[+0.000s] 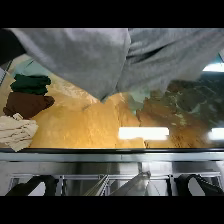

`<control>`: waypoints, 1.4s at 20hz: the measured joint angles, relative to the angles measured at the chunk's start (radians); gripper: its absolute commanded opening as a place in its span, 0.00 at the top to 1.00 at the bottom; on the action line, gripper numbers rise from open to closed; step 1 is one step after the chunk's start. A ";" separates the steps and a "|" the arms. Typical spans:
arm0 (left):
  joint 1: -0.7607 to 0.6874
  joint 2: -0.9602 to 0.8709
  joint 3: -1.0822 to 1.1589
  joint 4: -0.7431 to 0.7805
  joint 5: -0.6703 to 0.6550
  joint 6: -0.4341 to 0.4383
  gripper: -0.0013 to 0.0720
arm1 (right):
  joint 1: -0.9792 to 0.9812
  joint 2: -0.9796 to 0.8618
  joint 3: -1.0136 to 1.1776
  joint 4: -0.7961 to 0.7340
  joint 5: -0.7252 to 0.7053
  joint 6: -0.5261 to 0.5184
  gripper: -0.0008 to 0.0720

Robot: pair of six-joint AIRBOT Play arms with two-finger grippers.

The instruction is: Fold the shirts.

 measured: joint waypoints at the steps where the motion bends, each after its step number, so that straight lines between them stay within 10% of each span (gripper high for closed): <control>1: 0.005 0.025 -0.053 0.002 -0.001 0.012 0.96 | -0.001 0.006 -0.005 -0.005 0.031 0.012 0.96; 9: 0.014 0.055 -0.543 0.002 0.036 0.175 0.96 | 0.017 0.007 -0.449 -0.093 0.124 0.089 0.96; 18: 0.014 -0.343 -0.777 0.001 0.232 0.381 0.95 | 0.195 -0.369 -0.819 -0.040 -0.222 -0.119 0.96; 19: 0.014 -0.401 -0.753 0.000 0.250 0.393 0.82 | 0.210 -0.444 -0.796 -0.009 -0.246 -0.149 0.84; 20: 0.014 -0.449 -0.725 -0.001 0.258 0.402 0.42 | 0.221 -0.507 -0.766 0.010 -0.259 -0.171 0.52; 21: 0.014 -0.496 -0.687 -0.001 0.262 0.404 0.05 | 0.230 -0.570 -0.724 0.027 -0.267 -0.190 0.40; 28: 0.052 -0.652 -0.317 0.058 0.132 0.290 0.00 | 0.182 -0.710 -0.441 -0.063 -0.162 -0.186 0.38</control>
